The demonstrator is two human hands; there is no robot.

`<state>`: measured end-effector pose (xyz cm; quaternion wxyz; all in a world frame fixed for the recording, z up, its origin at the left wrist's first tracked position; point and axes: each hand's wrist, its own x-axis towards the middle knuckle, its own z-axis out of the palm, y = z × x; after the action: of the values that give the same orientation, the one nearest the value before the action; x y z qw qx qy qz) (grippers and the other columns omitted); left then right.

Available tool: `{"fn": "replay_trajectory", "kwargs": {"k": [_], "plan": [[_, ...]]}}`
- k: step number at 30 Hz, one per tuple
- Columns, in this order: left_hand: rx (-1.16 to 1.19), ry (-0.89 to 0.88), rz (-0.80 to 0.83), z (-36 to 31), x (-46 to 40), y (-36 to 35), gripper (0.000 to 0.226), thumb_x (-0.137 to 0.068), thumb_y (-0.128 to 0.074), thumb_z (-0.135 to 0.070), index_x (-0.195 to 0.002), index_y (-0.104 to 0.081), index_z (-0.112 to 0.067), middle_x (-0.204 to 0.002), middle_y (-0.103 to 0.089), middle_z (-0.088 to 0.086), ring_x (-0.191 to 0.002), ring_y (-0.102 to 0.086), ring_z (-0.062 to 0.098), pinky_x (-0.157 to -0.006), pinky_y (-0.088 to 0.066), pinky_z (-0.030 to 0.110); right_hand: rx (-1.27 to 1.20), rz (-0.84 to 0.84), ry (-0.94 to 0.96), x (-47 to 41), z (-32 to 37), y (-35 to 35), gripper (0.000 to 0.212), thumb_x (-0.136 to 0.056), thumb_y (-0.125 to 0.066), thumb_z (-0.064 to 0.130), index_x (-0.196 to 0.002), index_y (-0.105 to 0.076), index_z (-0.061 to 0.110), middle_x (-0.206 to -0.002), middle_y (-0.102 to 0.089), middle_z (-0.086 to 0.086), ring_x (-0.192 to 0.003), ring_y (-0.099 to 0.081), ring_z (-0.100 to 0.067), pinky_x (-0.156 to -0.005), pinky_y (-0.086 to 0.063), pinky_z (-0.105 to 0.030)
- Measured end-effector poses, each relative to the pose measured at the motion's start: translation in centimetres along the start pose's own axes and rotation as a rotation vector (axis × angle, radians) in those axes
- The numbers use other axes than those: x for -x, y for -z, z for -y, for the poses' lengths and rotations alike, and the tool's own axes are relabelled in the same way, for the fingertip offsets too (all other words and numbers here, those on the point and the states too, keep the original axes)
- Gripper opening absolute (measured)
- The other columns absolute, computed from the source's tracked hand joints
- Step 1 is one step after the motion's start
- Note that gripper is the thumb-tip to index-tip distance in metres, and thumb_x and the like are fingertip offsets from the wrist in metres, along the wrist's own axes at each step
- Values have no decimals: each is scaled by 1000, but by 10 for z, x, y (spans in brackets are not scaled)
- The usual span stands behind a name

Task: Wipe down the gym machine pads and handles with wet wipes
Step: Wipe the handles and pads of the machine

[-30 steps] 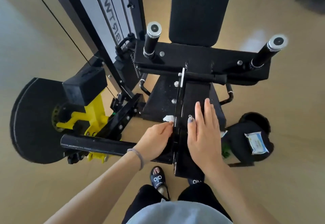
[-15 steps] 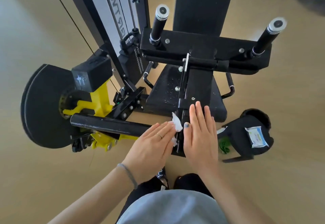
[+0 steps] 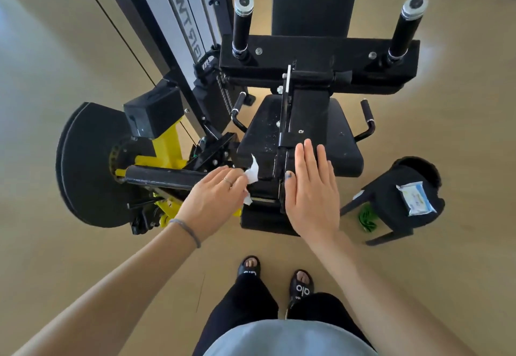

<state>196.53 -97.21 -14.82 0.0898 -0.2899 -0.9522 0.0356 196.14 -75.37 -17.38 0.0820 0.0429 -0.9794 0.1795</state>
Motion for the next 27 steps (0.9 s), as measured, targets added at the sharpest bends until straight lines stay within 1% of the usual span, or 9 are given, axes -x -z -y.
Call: {"fn": "replay_trajectory", "kwargs": {"k": [2, 5, 8, 12, 15, 17, 21, 23, 27], "plan": [[-46, -40, 95, -13, -20, 0, 34, -99, -55, -35, -121, -61, -9, -116, -65, 5, -106, -64, 22, -101, -50, 37, 19, -13, -4, 0, 1, 0, 57, -110, -21, 39, -161, -22, 15, -169, -19, -5, -157, -9, -24, -125, -22, -45], [-94, -33, 221, -34, -44, -7, 53, -89, -63, -56, -111, -59, -7, -99, -64, 5, -87, -62, 22, -82, -53, 35, 39, -38, -10, 0, 2, -2, 57, -110, -23, 39, -161, -23, 15, -168, -22, -5, -157, -12, -24, -125, -25, -45], [-76, -27, 296, -17, -46, -6, 62, -90, -56, -64, -118, -55, -8, -106, -66, 6, -94, -66, 23, -85, -52, 34, 63, -61, -31, 0, 5, -4, 56, -110, -24, 38, -161, -24, 15, -167, -24, -5, -156, -15, -25, -125, -25, -46], [-175, -79, 443, 29, -32, 14, 54, -97, -32, -57, -120, -49, -11, -113, -65, 5, -103, -66, 25, -85, -49, 34, 94, -80, -117, 0, 21, -7, 57, -109, -20, 39, -160, -25, 13, -167, -25, -7, -155, -18, -28, -125, -22, -48], [-149, -46, 615, 50, -39, 27, 49, -98, -39, -49, -124, -48, -9, -114, -65, 7, -102, -66, 30, -82, -52, 39, 134, -91, -173, 0, 32, -11, 58, -109, -19, 39, -161, -24, 12, -167, -23, -7, -155, -17, -28, -125, -20, -49], [-109, -49, 592, 34, -52, 20, 52, -97, -46, -55, -121, -49, -10, -111, -66, 7, -97, -67, 30, -78, -52, 40, 157, -103, -179, 0, 33, -12, 58, -109, -19, 39, -161, -24, 13, -167, -24, -7, -155, -18, -27, -125, -20, -48], [41, 46, 422, -26, -58, -1, 52, -91, -60, -57, -113, -53, -10, -108, -66, 6, -96, -67, 23, -80, -49, 34, 167, -133, -187, 1, 33, -13, 57, -109, -20, 37, -160, -26, 12, -166, -27, -7, -155, -21, -26, -124, -24, -48], [5, 31, 324, -18, -52, 1, 45, -93, -59, -52, -112, -52, -11, -108, -66, 5, -97, -66, 23, -83, -47, 33, 175, -140, -186, 0, 33, -13, 57, -109, -19, 38, -160, -26, 13, -166, -27, -7, -155, -21, -26, -124, -25, -48], [-105, 4, 392, 42, -24, 14, 24, -99, -45, -28, -115, -50, -10, -111, -66, 7, -103, -64, 26, -93, -44, 34, 182, -129, -192, 0, 33, -14, 58, -109, -15, 39, -161, -22, 15, -167, -24, -5, -156, -18, -24, -124, -23, -48]]}}
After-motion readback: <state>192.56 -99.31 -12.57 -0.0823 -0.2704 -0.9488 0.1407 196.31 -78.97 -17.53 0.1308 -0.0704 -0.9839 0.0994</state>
